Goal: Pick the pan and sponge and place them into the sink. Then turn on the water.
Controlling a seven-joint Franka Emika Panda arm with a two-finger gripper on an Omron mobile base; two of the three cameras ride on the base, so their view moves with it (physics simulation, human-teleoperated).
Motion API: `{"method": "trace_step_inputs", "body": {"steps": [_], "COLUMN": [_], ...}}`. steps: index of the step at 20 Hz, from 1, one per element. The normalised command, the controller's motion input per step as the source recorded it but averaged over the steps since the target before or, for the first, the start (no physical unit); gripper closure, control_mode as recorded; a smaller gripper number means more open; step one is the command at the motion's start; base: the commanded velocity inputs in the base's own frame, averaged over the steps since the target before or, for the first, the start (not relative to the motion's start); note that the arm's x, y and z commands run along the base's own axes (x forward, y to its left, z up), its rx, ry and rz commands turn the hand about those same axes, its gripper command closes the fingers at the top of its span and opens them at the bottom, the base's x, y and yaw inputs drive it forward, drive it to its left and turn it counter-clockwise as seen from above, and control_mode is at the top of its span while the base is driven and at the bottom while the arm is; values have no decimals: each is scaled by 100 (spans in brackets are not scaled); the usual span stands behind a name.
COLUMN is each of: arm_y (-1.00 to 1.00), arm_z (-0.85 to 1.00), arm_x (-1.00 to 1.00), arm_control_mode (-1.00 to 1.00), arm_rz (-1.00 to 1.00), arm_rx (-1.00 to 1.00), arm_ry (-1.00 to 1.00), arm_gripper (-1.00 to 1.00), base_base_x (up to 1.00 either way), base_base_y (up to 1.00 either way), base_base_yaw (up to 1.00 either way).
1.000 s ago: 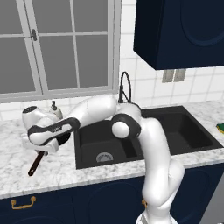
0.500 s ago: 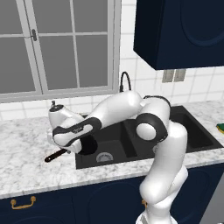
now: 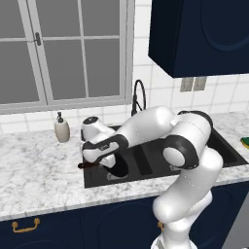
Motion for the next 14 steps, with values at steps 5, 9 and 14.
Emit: {"method": "trace_step_inputs", "body": {"steps": [5, 9, 14], "arm_y": [-30, -23, -42], "arm_z": [-14, -21, -42], "arm_x": [57, 53, 29], "arm_control_mode": [-100, -100, -100], "arm_rz": [1, 3, 0], "arm_rx": [-32, -38, -31], "arm_ry": [1, 15, 18], "arm_gripper": [100, 100, 100], "base_base_x": [0, 0, 0], "base_base_y": [0, 0, 0], "base_base_yaw": [0, 0, 0]}}
